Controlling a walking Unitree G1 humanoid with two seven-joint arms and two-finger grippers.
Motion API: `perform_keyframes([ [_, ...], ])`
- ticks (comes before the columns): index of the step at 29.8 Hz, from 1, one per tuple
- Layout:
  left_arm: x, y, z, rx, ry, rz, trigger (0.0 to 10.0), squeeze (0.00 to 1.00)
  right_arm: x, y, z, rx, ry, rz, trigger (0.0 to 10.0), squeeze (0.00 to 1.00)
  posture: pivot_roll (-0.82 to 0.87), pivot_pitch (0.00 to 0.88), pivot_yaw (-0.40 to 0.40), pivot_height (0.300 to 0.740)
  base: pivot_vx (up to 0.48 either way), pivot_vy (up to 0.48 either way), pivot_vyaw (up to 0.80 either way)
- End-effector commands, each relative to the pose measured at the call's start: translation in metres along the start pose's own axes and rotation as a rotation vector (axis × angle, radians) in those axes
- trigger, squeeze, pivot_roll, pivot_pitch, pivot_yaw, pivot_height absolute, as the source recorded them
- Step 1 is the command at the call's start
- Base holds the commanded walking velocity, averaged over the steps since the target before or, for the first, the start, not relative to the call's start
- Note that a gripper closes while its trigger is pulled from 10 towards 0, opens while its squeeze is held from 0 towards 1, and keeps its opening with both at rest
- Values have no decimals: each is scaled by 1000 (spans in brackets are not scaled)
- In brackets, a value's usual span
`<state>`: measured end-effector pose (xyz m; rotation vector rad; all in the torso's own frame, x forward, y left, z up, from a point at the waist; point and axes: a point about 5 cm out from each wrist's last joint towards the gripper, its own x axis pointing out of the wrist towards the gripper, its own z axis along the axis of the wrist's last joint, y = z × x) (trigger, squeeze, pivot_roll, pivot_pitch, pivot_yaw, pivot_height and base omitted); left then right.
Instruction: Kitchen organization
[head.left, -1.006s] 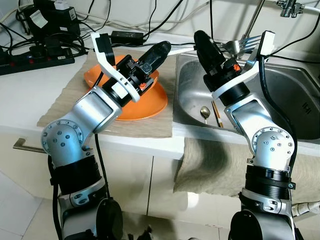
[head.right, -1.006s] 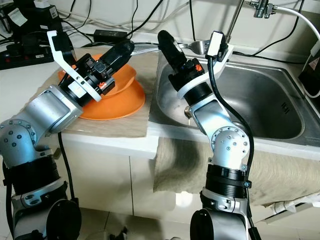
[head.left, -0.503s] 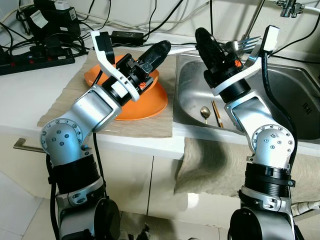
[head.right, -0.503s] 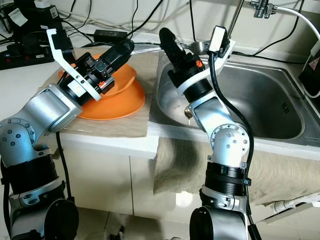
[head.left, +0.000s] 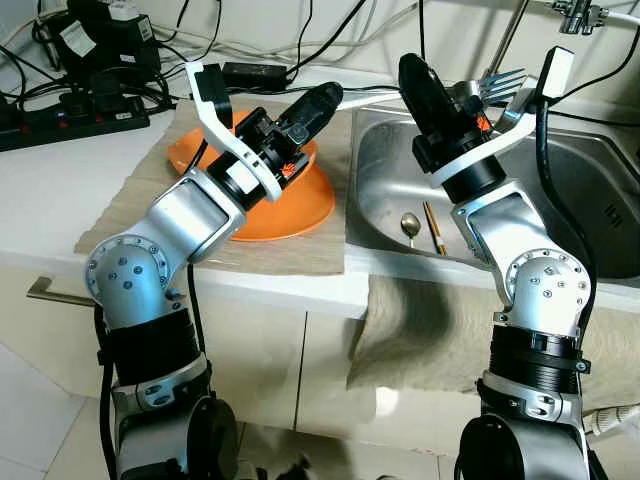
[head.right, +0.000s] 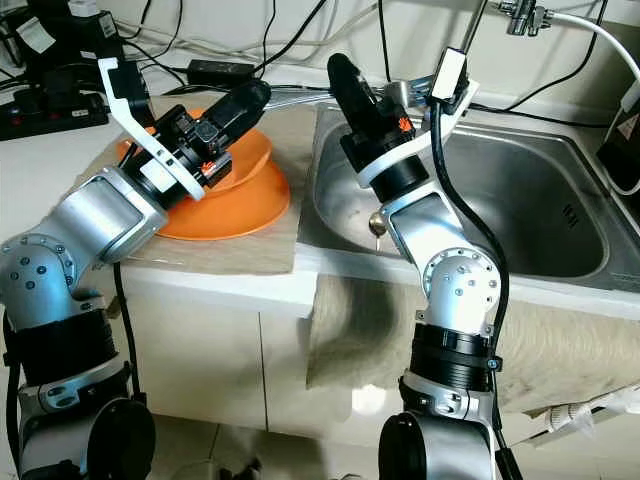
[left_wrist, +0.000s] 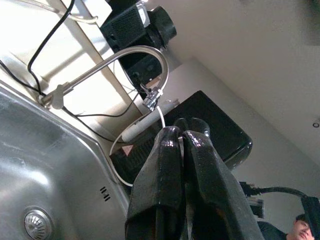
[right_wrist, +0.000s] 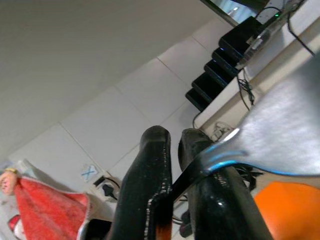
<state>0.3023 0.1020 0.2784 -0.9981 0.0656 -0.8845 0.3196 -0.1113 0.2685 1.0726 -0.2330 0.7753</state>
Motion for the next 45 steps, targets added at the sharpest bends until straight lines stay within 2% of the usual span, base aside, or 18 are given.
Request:
perform_keyframes([
  [1,0,0,-1,19,14,16,0,0,1,-1,7,-37,-21,-24,0,0,-18,0,-22,740,0,0,0],
  [8,2,1,1,23,10,32,0,0,1,-2,11,-41,-39,-29,0,0,-21,0,-20,740,0,0,0],
  [9,2,3,1,-10,4,36,10000,1000,1,-2,14,-42,-49,-31,0,0,-22,0,-19,740,0,0,0],
  [12,2,3,2,-31,-3,28,10000,1000,1,-2,15,-46,-56,-35,0,0,-22,0,-19,740,0,0,0],
  [21,0,2,4,-18,-9,37,10000,1000,1,-8,31,-34,-116,-56,0,0,-16,0,-23,740,0,0,0],
  [26,-1,3,8,-25,-37,48,10000,1000,0,-9,44,-61,-145,-58,0,0,-13,0,-26,740,0,0,0],
  [31,-2,4,12,1,-47,67,10000,1000,-1,-12,56,-91,-168,-69,0,0,-11,0,-26,740,0,0,0],
  [33,-4,5,13,31,-44,81,10000,0,0,-15,63,-127,-179,-90,0,0,-10,0,-26,740,0,0,0],
  [34,-5,4,12,62,-34,84,10000,0,0,-18,66,-164,-175,-112,0,0,-9,0,-25,740,0,0,0],
  [35,-6,4,8,192,21,119,10000,0,2,-28,66,-256,-130,-195,0,0,-9,0,-25,740,0,0,0],
  [36,-7,4,4,284,64,143,10000,0,2,-35,66,-323,-97,-254,0,0,-9,0,-25,740,0,0,0],
  [38,-7,4,4,284,64,143,10000,0,2,-35,66,-323,-97,-254,0,0,-9,0,-25,740,0,0,0],
  [39,-8,6,-2,439,137,187,10000,0,3,-47,63,-433,-35,-340,0,0,-9,0,-23,740,0,0,0],
  [40,-11,15,-14,830,282,277,10000,0,4,-78,60,-669,102,-520,10000,0,-11,0,-17,740,0,0,0],
  [41,-11,15,-14,830,282,277,10000,0,4,-78,60,-669,102,-520,10000,0,-11,0,-17,740,0,0,0],
  [42,-13,17,-17,905,316,289,10000,0,3,-92,60,-738,161,-592,10000,0,-9,0,-16,740,0,0,0],
  [45,-13,15,-18,942,318,277,10000,0,4,-105,59,-796,221,-647,10000,0,-7,1,-16,740,0,0,0],
])
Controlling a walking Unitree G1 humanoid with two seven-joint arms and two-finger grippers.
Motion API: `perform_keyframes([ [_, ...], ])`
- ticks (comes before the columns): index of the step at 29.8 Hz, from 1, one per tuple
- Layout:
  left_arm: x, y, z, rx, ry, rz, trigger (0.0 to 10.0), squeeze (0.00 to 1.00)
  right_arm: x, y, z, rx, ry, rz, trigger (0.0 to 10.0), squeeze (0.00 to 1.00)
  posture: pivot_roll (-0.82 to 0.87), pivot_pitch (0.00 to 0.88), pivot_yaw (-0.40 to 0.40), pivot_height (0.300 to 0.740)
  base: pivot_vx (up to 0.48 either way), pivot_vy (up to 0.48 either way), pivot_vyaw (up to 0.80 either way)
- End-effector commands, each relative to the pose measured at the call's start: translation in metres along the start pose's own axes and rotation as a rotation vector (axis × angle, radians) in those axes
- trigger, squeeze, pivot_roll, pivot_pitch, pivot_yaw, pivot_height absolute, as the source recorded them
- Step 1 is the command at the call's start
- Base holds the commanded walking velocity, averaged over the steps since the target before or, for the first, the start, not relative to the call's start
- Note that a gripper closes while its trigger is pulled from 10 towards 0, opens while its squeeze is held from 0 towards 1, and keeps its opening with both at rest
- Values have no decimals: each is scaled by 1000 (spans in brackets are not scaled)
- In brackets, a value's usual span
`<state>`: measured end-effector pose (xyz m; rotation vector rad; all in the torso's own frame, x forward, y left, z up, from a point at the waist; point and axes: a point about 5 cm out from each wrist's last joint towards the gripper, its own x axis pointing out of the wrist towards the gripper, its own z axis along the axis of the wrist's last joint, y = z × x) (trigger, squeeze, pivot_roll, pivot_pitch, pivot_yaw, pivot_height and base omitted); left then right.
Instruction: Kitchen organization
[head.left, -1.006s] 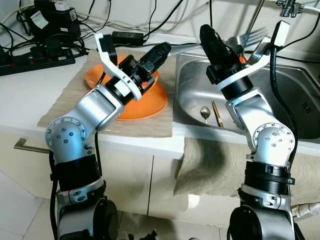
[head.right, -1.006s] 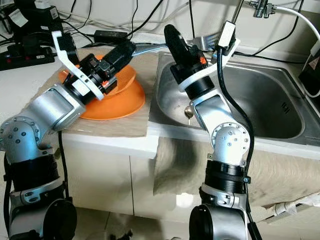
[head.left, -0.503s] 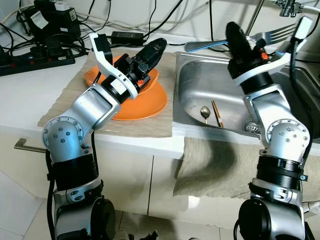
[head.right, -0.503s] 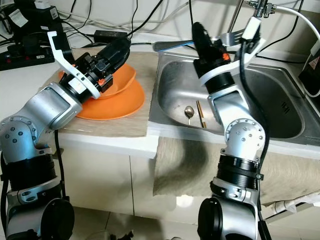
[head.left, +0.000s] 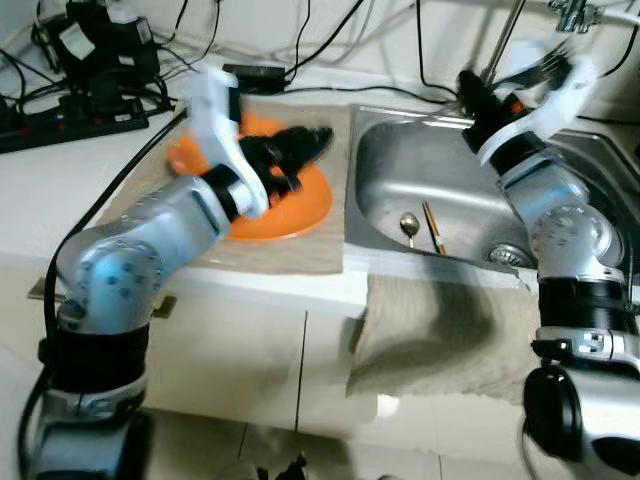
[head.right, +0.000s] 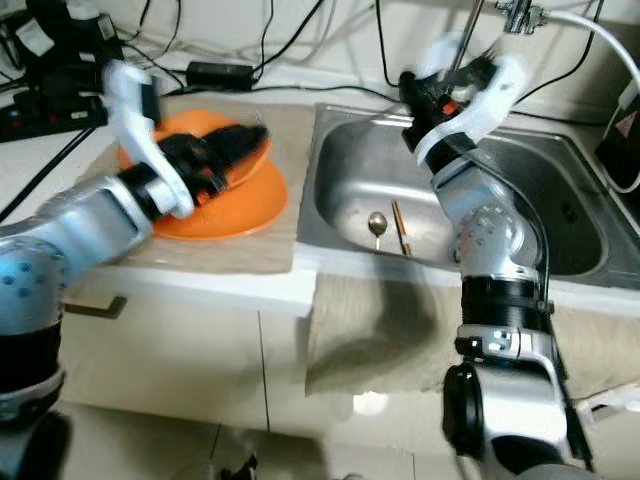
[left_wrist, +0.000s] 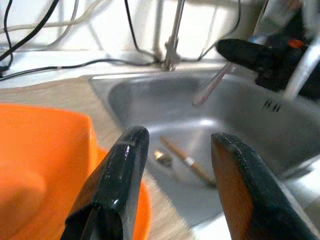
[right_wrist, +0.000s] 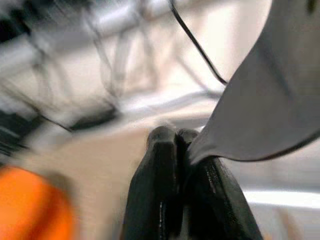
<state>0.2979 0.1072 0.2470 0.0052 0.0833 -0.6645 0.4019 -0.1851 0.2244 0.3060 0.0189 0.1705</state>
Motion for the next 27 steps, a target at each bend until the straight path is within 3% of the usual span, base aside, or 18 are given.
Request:
perform_keyframes([
  [1,-1,-8,8,79,-41,-36,10000,0,5,-4,-4,-79,33,-26,10000,0,0,13,-17,740,0,0,0],
  [5,-8,-20,14,178,-82,-107,10000,0,7,-15,-21,-213,132,-104,10000,0,24,30,-29,740,0,0,0],
  [9,-13,-27,16,186,-123,-161,10000,0,2,-25,-44,-303,244,-141,10000,0,40,36,-38,740,0,0,0],
  [12,-11,-25,11,190,-109,-141,10000,0,-4,-31,-63,-346,326,-149,10000,0,44,37,-39,740,0,0,0],
  [17,-10,-23,6,201,-92,-135,10000,0,-9,-34,-77,-382,385,-152,10000,0,42,40,-38,740,0,0,0],
  [27,-9,-28,-4,217,-61,-170,10000,0,-22,-41,-104,-345,468,-161,10000,0,36,45,-41,740,0,0,0],
])
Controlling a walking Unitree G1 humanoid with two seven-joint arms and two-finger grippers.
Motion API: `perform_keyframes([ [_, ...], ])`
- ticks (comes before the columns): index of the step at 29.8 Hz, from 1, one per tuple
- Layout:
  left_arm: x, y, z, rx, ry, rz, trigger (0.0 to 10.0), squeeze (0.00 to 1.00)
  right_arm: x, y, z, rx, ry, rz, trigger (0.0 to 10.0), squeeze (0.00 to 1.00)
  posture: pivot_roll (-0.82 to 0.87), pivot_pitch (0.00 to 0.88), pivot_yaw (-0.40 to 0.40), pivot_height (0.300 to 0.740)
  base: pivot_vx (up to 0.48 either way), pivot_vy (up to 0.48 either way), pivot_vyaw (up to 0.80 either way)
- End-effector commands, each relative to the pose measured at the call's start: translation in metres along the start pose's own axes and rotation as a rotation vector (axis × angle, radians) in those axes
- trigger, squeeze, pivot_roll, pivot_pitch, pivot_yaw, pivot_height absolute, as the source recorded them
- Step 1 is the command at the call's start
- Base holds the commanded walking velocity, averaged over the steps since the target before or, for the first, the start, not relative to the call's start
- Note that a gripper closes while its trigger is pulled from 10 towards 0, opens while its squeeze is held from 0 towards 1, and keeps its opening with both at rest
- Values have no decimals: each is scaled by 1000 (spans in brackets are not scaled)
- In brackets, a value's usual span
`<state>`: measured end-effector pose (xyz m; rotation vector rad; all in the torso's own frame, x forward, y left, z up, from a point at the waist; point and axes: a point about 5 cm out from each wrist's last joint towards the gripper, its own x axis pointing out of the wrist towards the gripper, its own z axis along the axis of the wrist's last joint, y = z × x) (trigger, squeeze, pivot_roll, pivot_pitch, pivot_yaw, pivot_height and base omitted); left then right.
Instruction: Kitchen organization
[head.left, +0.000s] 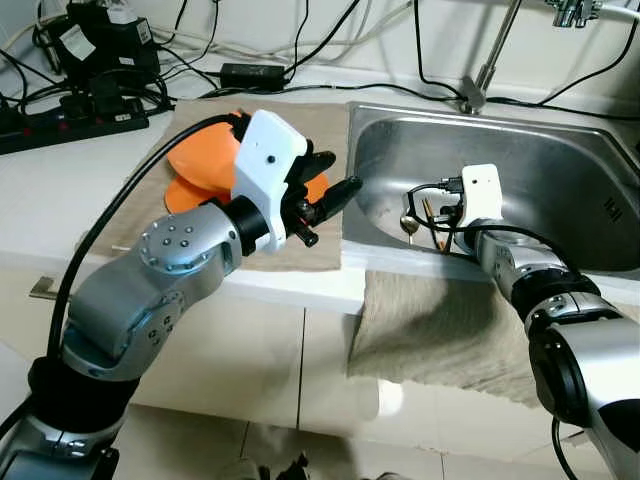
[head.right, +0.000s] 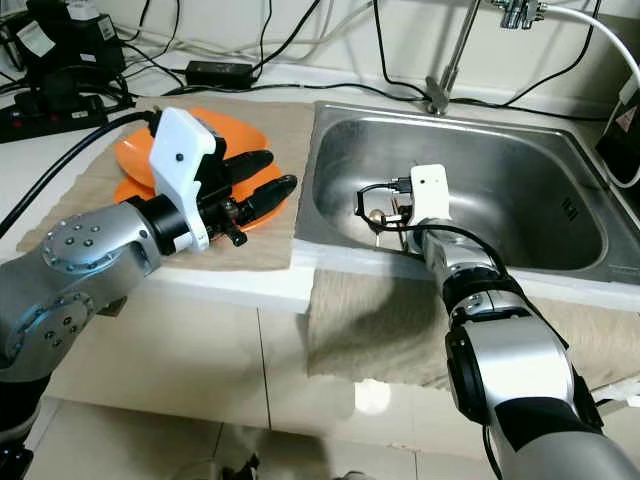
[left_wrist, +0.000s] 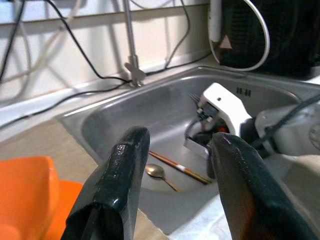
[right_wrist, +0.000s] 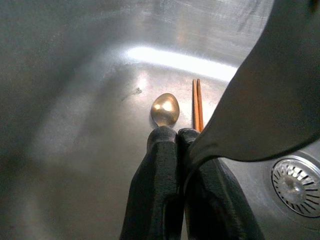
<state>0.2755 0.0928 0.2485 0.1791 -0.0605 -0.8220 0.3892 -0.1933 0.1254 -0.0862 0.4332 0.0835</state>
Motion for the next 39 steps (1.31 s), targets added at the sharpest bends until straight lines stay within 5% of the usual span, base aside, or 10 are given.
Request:
perform_keyframes([
  [1,0,-4,-4,4,16,-22,10000,0,-1,-1,-15,6,42,4,10000,243,36,45,-41,740,0,0,0],
  [2,0,-4,-4,4,16,-22,10000,0,-1,-1,-15,6,42,4,10000,243,36,45,-41,740,0,0,0],
  [3,-1,-3,-7,12,33,-21,10000,0,-1,-1,-16,9,43,9,10000,937,37,42,-40,740,0,0,0],
  [16,-1,7,-11,30,57,15,10000,0,-1,-4,-6,15,15,2,10000,1000,35,30,-37,740,0,0,0],
  [23,0,25,-7,11,35,132,10000,0,-1,-4,13,22,-61,21,10000,1000,36,14,-41,740,0,0,0],
  [24,0,30,-5,16,31,168,10000,0,-2,-4,20,7,-94,25,10000,188,35,12,-39,740,0,0,0],
  [25,-1,33,-5,22,28,192,10000,0,-2,-4,24,-4,-117,27,10000,0,35,12,-39,740,0,0,0],
  [31,-3,53,1,27,10,301,10000,0,-6,-5,54,-8,-236,50,10000,0,26,0,-32,740,0,0,0],
  [39,-11,74,-18,45,145,462,10000,0,-8,2,66,-20,-294,135,10000,0,31,0,-49,740,0,0,0],
])
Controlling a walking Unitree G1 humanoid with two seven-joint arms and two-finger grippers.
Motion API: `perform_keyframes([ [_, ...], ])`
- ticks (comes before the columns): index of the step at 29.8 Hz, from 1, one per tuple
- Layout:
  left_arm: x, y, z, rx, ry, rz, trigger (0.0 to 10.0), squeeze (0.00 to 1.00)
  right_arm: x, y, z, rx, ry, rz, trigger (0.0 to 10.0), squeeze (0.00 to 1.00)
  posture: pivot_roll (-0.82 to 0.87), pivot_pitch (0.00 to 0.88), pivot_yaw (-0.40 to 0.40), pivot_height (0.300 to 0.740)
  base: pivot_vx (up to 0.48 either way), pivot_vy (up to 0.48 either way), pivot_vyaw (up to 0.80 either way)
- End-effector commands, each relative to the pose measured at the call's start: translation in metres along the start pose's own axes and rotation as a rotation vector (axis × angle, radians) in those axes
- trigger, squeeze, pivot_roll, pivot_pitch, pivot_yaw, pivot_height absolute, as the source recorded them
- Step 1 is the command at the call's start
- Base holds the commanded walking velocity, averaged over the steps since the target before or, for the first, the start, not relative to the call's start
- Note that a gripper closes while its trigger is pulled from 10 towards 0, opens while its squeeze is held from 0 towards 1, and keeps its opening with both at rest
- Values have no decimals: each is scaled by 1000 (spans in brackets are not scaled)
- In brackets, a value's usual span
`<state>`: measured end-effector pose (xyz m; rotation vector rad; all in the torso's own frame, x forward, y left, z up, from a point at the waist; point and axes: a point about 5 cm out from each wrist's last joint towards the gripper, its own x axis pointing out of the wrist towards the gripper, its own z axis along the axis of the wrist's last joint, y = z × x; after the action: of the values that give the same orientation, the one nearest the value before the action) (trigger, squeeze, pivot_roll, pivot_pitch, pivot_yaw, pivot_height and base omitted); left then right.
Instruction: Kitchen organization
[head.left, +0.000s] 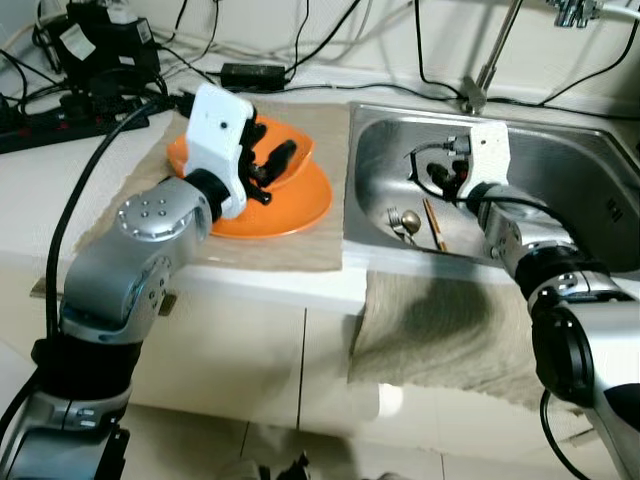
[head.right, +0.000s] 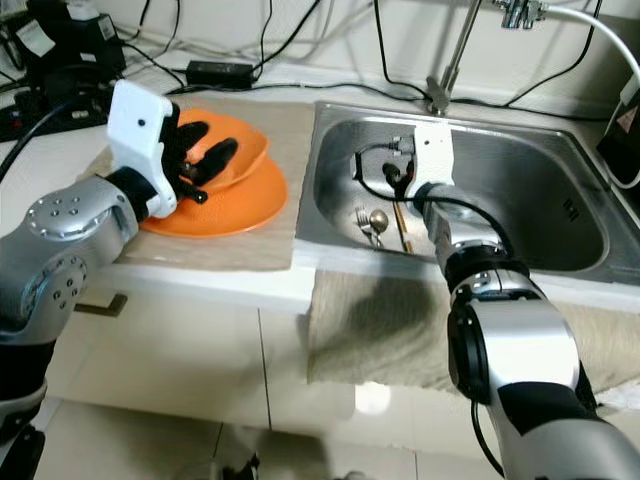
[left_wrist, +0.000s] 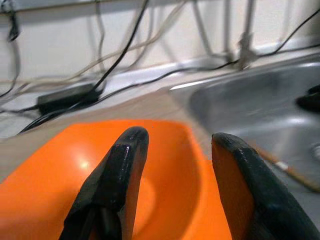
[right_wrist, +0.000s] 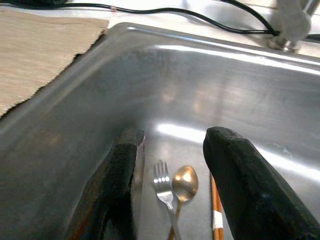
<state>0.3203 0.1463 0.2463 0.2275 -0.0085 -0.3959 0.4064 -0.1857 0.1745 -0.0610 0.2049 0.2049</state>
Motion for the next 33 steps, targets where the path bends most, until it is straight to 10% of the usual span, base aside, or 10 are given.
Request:
perform_keyframes([
  [1,0,14,-8,-11,68,92,10000,929,1,6,18,7,-94,77,10000,0,32,0,-57,740,0,0,0],
  [10,-5,58,-14,-304,80,323,10000,1000,-20,56,33,-2,-280,432,10000,0,18,0,-46,740,0,0,0],
  [23,5,55,-24,-600,136,231,10000,1000,-52,60,22,-11,-249,524,10000,0,9,0,-37,740,0,0,0],
  [24,6,54,-30,-586,181,242,10000,737,-57,62,21,-7,-248,523,10000,0,2,0,-30,740,0,0,0],
  [26,7,54,-33,-583,206,251,10000,655,-60,63,21,-5,-249,524,10000,0,2,0,-30,740,0,0,0],
  [27,7,55,-34,-571,216,263,10000,329,-63,64,21,-4,-249,526,10000,0,0,0,-28,740,0,0,0],
  [28,7,55,-34,-571,216,263,10000,329,-63,64,21,-4,-249,526,10000,0,0,0,-28,740,0,0,0],
  [29,8,56,-37,-572,236,277,10000,0,-66,66,22,-1,-251,533,10000,0,-1,0,-28,740,0,0,0],
  [33,8,61,-42,-609,258,327,10000,0,-71,69,23,-2,-248,547,10000,0,-7,0,-24,740,0,0,0],
])
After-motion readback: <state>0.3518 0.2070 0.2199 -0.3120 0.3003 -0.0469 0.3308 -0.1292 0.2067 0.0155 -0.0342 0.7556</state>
